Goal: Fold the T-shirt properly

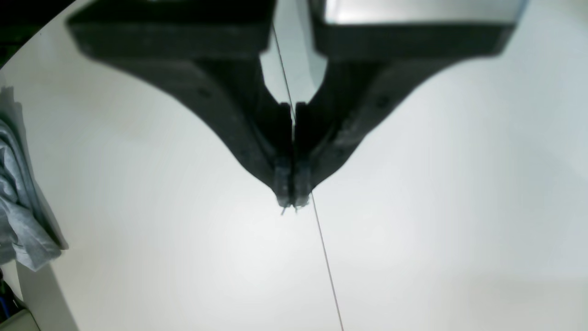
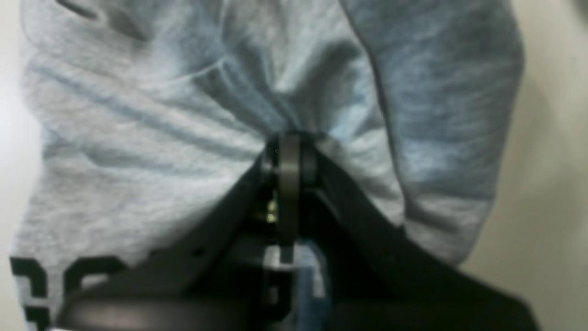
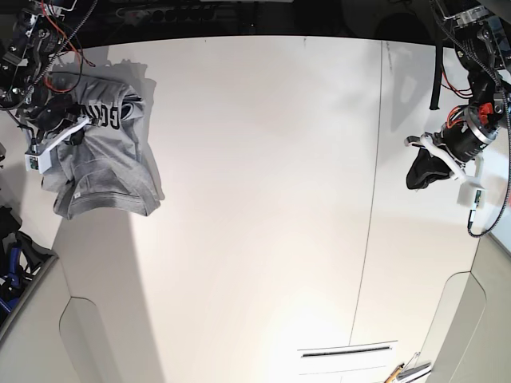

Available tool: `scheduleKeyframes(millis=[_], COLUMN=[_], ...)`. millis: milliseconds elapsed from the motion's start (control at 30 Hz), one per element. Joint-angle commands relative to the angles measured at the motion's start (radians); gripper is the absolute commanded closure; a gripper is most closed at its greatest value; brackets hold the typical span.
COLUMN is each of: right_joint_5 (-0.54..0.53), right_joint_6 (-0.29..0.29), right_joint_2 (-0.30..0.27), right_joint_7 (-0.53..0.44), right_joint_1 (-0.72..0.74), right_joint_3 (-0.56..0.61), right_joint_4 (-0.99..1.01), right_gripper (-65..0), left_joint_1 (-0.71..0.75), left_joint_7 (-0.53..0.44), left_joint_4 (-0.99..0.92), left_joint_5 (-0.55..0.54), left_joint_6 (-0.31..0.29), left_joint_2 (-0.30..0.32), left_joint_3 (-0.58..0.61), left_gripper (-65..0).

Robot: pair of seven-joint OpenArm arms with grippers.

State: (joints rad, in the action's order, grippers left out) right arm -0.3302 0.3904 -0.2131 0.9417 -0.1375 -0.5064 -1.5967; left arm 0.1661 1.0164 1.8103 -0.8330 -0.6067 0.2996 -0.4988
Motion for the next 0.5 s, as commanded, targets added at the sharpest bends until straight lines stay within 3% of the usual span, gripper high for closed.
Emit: scheduleKeyframes(millis=[0,100,333,467], right_joint_5=[-0.034,-0.095,-0.112,-0.126], right_joint_6=[0.026,0.045,0.067,0.068], right_joint_2=[-0.012,-0.027,-0.059,-0.058], right_joint_7=[0.016,0.017,0.019,0.085], right_joint_1=[0.007,0.024,0.045,0.031], right_joint_3=[-0.003,-0.003,-0.003,-0.004], right_joint_4=[-0.009,-0.025,-0.243,-0.41], right_gripper=[0.0,0.0,0.0,0.0], left_joint_1=[-0.011,-0.017,-0.013,0.019], left_joint_7=[-0.024,-0.026,-0.01,0.029], left_joint_4=[0.018,0.018,0.106,0.209], left_joint_5=[-0.027,-0.062,-0.076,-0.077], left_joint_6=[-0.004,-0.018,-0.019,-0.018], left_joint_2=[0.014,0.02,0.048,0.047], left_joint_3=[-0.005,-0.005,-0.04,-0.104], left_gripper=[0.0,0.0,0.0,0.0])
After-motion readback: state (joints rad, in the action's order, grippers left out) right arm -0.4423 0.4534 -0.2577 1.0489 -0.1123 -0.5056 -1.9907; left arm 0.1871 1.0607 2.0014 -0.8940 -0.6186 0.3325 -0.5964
